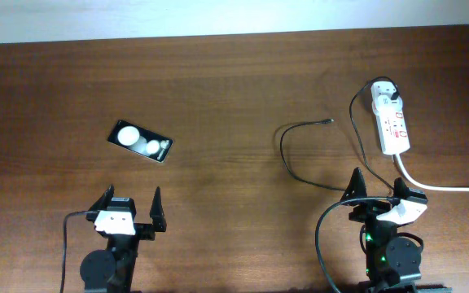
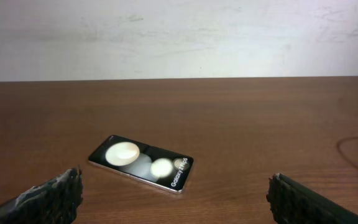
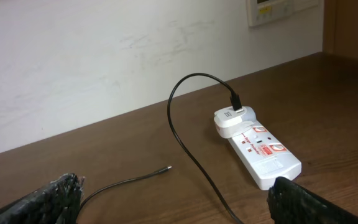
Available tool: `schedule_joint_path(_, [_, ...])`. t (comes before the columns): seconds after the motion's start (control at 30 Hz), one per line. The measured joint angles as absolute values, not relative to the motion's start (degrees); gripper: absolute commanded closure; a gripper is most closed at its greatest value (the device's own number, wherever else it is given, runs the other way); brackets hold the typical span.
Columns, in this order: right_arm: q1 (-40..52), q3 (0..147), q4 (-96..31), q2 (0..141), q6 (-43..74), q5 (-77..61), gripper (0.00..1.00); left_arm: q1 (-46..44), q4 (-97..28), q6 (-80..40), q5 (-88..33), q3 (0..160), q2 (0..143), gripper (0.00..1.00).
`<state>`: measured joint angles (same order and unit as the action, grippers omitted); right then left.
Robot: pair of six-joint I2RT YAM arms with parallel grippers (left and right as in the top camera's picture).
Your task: Plug charger to phone and switch on socket
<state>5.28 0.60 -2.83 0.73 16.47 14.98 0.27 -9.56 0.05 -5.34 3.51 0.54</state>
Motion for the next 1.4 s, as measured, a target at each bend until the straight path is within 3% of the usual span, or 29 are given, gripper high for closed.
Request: schedule_joint_path(1.4, [5.3, 0.6, -2.8, 0.7, 16.5, 15.0, 0.01, 0.3, -4.9, 0.0, -5.3, 3.3, 0.6, 0.01])
